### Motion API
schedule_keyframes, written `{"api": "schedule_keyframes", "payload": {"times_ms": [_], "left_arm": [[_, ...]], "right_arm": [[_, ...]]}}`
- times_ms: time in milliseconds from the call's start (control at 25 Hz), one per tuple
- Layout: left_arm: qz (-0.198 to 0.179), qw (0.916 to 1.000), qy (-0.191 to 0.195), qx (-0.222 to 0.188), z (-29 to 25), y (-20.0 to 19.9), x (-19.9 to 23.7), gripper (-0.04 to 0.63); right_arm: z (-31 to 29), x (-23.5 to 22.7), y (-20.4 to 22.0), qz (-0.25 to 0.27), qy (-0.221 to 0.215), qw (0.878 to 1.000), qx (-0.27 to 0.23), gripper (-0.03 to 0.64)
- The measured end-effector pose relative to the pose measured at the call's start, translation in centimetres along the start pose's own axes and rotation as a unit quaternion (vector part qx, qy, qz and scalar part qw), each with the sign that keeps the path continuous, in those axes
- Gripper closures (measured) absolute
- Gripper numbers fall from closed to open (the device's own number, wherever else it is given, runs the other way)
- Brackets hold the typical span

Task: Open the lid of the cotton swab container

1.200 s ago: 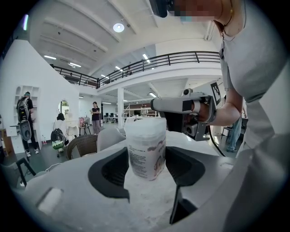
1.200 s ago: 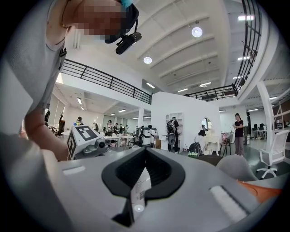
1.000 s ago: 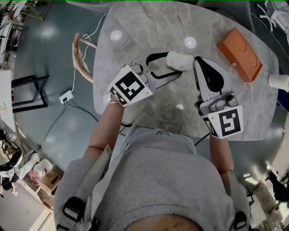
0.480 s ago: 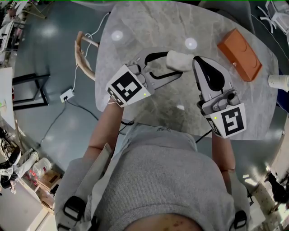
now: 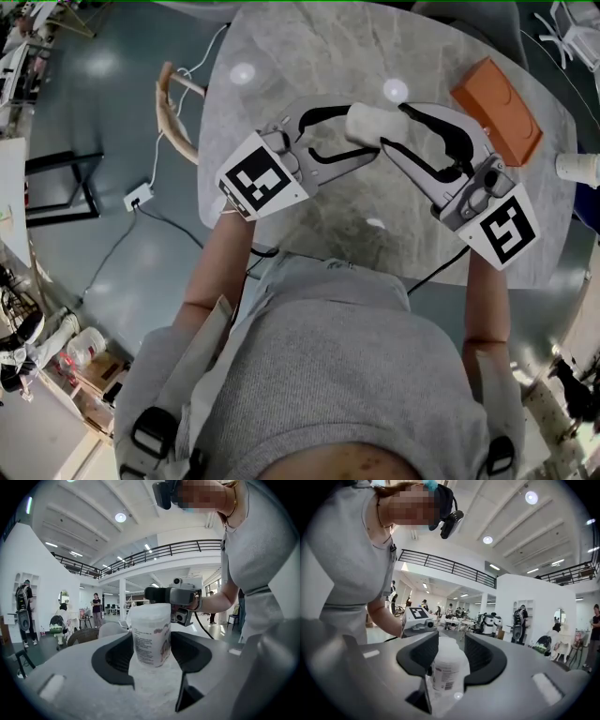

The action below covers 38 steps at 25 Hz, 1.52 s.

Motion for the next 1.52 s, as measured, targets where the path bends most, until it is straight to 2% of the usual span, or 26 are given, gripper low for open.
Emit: {"api": "schedule_keyframes", "payload": {"times_ms": [280,520,760,840,1200,1520], "left_arm": [[-0.004,1.0,0.004,-0.005,0.5,-0.4,-0.3,0.344],[-0.013,0.9998,0.01,-0.012,0.5,-1.3,-0.7,0.344],[-0.02,0.9996,0.015,-0.01,0.4,-1.4,-1.2,0.345],[-0.021,0.9996,0.018,-0.006,0.5,-1.5,-1.3,0.347],[-0.001,0.9999,0.014,-0.008,0.3,-1.5,-1.3,0.337],[-0.017,0.9993,0.034,0.007,-0.3,-1.8,-1.2,0.316]], "right_arm": [[-0.9,0.3,-0.3,0.001,-0.083,0.996,0.015,0.379],[-1.3,0.3,0.0,-0.003,-0.116,0.993,0.029,0.371],[-1.3,0.3,0.1,-0.004,-0.123,0.992,0.031,0.373],[-1.4,0.3,0.1,-0.016,-0.125,0.992,0.028,0.392],[-1.6,0.3,-0.2,-0.023,-0.125,0.992,0.003,0.402],[-1.7,0.2,-0.1,-0.026,-0.132,0.991,-0.014,0.407]]}}
Point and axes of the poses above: the fingertips, and each gripper's own axes: z backward along the fingers, x to its left, y out of its underside, the point moved 6 cm from there along z, backward along the fingers, and after that the axes turned 8 degrees about -y, right-handed, at the moved point
